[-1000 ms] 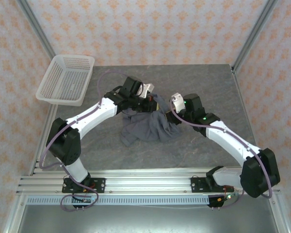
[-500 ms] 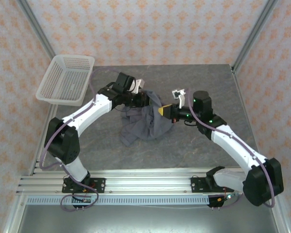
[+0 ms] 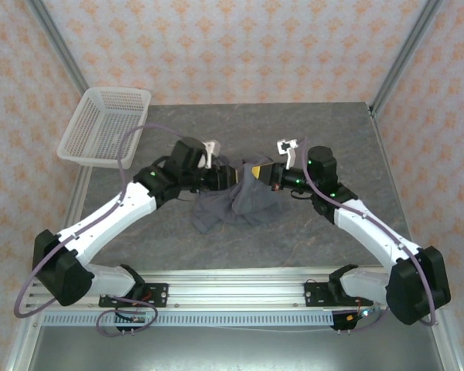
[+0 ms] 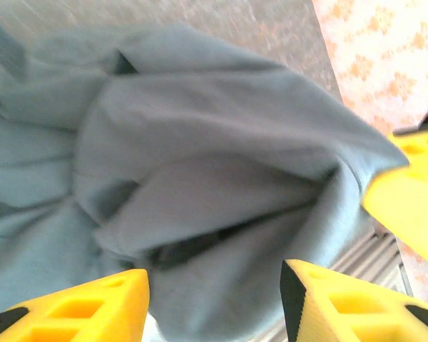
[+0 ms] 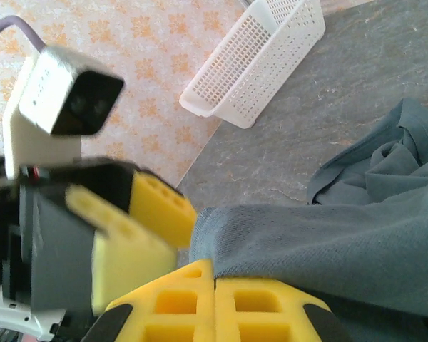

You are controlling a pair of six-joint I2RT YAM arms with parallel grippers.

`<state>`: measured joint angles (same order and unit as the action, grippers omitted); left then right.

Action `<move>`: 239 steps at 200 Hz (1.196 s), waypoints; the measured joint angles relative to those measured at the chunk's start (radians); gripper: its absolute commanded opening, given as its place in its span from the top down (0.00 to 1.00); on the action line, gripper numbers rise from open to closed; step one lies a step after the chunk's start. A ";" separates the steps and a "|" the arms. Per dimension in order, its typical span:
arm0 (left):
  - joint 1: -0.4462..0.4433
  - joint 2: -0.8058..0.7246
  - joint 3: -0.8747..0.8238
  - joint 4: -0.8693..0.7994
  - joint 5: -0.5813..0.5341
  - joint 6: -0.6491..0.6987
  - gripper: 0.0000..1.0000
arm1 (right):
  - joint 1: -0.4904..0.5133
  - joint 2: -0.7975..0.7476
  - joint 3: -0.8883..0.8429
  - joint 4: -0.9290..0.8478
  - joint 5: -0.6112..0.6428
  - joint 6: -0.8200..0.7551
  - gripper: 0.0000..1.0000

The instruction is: Fold the inside-out t-shirt

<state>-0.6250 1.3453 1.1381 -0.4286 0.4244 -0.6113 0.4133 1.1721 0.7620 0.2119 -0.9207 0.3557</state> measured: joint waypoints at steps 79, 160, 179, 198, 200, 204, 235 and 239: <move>-0.014 0.294 -0.059 0.116 -0.061 0.013 0.29 | 0.000 0.004 0.000 0.006 -0.010 0.012 1.00; -0.014 0.304 -0.040 0.278 -0.011 0.090 1.00 | -0.003 0.003 0.000 0.006 -0.026 0.049 1.00; -0.010 0.250 -0.032 0.276 -0.001 0.113 1.00 | -0.020 -0.004 -0.001 0.005 -0.018 0.050 1.00; 0.013 0.168 -0.031 0.275 0.035 0.109 1.00 | -0.066 -0.029 -0.010 -0.004 0.013 0.046 1.00; 0.016 0.160 -0.031 0.276 0.040 0.106 1.00 | -0.071 -0.032 -0.011 -0.005 0.017 0.044 1.00; 0.028 0.137 -0.032 0.277 0.054 0.100 1.00 | -0.083 -0.040 -0.017 -0.009 0.030 0.040 1.00; 0.117 0.008 -0.029 0.296 0.188 0.031 1.00 | -0.137 -0.064 -0.077 -0.039 0.190 -0.072 1.00; 0.121 0.002 -0.026 0.296 0.201 0.024 1.00 | -0.137 -0.055 -0.086 -0.040 0.208 -0.090 1.00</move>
<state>-0.5041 1.3476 1.1118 -0.1326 0.6258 -0.5869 0.2760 1.1168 0.6758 0.1715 -0.7128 0.2653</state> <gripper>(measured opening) 0.046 0.042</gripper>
